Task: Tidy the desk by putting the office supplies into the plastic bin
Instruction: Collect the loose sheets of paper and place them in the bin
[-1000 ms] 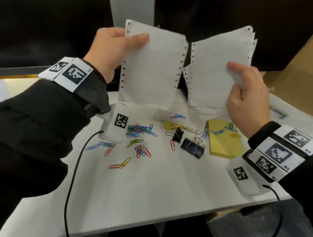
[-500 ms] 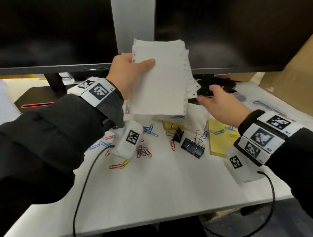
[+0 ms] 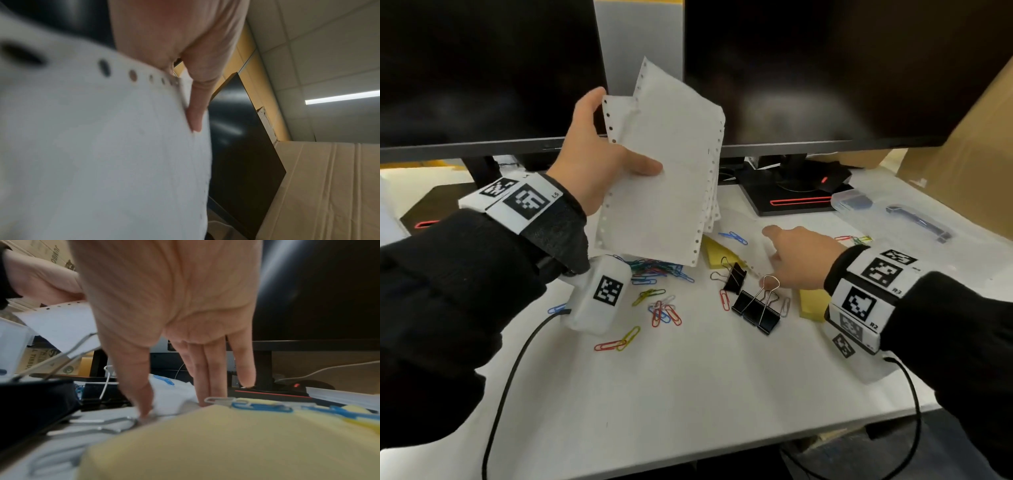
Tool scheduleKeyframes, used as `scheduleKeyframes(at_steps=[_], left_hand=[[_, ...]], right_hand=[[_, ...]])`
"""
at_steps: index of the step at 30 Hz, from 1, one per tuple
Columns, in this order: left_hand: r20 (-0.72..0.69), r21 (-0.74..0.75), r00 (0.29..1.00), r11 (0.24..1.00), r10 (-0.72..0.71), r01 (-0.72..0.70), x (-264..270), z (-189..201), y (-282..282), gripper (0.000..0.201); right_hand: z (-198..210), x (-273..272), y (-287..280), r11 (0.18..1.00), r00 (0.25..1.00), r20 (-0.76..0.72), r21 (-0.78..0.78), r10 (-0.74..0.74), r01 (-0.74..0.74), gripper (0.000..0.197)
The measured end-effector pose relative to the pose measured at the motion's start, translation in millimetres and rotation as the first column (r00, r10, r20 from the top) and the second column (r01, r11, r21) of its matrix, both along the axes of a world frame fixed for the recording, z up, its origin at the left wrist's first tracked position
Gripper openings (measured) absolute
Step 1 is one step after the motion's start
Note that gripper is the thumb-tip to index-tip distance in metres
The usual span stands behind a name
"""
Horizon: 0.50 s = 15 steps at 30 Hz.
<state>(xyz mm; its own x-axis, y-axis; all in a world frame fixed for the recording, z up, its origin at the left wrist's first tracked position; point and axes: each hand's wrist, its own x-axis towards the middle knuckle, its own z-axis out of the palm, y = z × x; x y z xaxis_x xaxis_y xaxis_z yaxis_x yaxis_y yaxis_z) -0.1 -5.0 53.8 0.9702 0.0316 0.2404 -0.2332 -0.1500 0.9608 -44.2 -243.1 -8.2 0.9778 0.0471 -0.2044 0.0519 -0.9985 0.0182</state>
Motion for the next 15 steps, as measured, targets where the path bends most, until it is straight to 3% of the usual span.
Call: scheduleKeyframes(at_steps=[5,9,11,15], left_hand=[[-0.118,0.083,0.961,0.962,-0.250,0.260,-11,10,0,0.045],[-0.231,0.177,0.886,0.878,-0.402,0.444,-16,18,5,0.045],[-0.237,0.205,0.882,0.866,-0.408,0.456,-16,21,6,0.050],[-0.230,0.201,0.874,0.857,-0.429,0.474,-14,21,4,0.055]], right_hand=[[6,-4,-6,0.999,0.983,0.178,0.031,0.038,-0.044,0.028],[20,-7,-17,0.987,0.930,0.365,0.132,0.038,-0.092,0.016],[22,-8,-18,0.979,0.943,0.329,0.176,0.045,-0.107,0.024],[2,0,-10,0.998,0.998,0.059,0.045,0.037,-0.040,0.068]])
